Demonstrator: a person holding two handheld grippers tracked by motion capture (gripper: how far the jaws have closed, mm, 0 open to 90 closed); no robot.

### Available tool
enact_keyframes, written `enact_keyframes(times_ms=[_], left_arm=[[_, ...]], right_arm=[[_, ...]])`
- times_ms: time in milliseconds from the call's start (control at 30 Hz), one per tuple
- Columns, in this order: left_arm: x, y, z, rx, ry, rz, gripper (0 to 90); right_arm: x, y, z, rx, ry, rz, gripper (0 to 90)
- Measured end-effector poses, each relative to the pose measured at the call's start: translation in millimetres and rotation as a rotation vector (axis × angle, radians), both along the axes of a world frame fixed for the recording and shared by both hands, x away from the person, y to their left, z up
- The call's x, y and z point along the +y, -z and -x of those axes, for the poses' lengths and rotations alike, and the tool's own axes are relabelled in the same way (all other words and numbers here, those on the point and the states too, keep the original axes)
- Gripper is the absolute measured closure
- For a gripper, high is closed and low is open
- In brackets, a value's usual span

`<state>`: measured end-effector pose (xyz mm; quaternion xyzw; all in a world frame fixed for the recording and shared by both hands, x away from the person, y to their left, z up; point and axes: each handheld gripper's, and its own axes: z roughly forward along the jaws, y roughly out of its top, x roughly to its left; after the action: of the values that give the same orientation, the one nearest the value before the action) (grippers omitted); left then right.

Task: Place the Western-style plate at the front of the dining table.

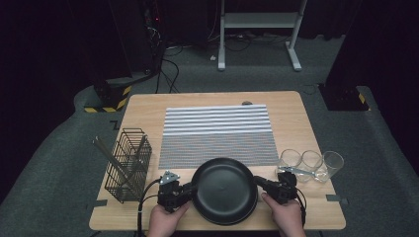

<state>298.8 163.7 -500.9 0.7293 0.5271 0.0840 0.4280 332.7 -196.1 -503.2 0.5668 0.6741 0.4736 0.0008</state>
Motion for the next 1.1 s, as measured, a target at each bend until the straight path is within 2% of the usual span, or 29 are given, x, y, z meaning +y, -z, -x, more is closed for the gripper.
enact_keyframes(times_ms=[367, 800, 1100], left_arm=[[-1.4, -2.4, -6.3, -0.006, -0.004, -0.005, 70.0], [0.2, -3.0, -20.8, -0.017, -0.008, -0.001, 70.9], [1.9, -2.5, -31.0, -0.033, -0.015, 0.012, 71.9]], right_arm=[[-0.4, -0.6, -4.7, -0.007, 0.013, -0.014, 84.9], [2.2, -2.7, -15.1, -0.026, 0.027, -0.020, 85.0], [4.2, -6.4, -21.2, -0.063, 0.027, -0.006, 85.0]])
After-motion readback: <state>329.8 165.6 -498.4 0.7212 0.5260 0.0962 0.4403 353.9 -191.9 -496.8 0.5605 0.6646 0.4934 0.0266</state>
